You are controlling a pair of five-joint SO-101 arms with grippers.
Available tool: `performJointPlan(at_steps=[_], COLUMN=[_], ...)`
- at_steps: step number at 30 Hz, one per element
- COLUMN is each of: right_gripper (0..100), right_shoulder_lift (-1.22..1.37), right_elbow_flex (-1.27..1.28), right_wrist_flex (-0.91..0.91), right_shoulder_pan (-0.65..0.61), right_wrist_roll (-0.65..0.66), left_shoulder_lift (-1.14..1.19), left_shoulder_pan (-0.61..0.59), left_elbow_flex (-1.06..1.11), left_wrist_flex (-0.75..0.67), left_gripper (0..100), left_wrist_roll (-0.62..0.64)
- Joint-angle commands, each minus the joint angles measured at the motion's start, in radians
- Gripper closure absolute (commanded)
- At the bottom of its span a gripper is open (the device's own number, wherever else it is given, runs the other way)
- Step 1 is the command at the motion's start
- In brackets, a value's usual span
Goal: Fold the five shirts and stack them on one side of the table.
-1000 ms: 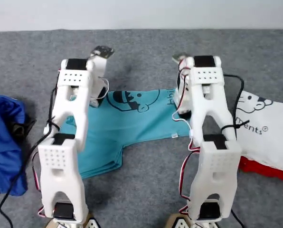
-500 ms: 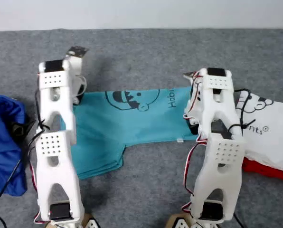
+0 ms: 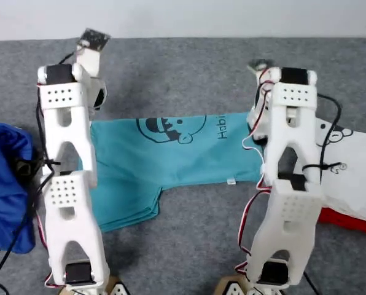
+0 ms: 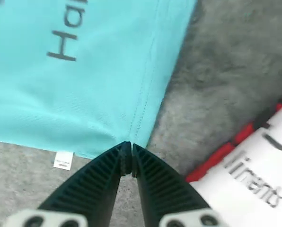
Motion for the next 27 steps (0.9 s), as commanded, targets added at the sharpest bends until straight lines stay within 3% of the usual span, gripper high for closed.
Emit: performJointPlan(at_steps=[1,4,8,16,23,27], right_gripper=[98.5,98.7,98.8,98.8,97.4,83.7], right_shoulder_lift=[-0.131,-0.145,-0.14,-0.053,0.019,0.025], right_elbow_flex=[-0.054,-0.054,-0.054,-0.034,-0.032,0.005], right_wrist_flex=[0.044,0.044,0.042,0.042,0.042,0.042], right_shoulder_pan=[-0.05,-0.128,-0.277,-0.633,-0.954,-1.084], right_wrist_roll=[0.011,0.044,0.107,0.083,0.026,0.025], left_shoulder_lift=[-0.219,-0.333,-0.433,-0.393,-0.339,-0.33], left_shoulder_pan=[-0.009,-0.098,-0.311,-0.727,-0.901,-0.933], left_elbow_flex=[0.113,0.251,0.371,0.387,0.386,0.386], left_wrist_flex=[0.032,0.031,0.028,0.015,0.012,0.012], left_gripper=[99,99,99,99,99,99], left_wrist_roll=[-0.005,-0.002,-0.009,-0.114,-0.198,-0.241])
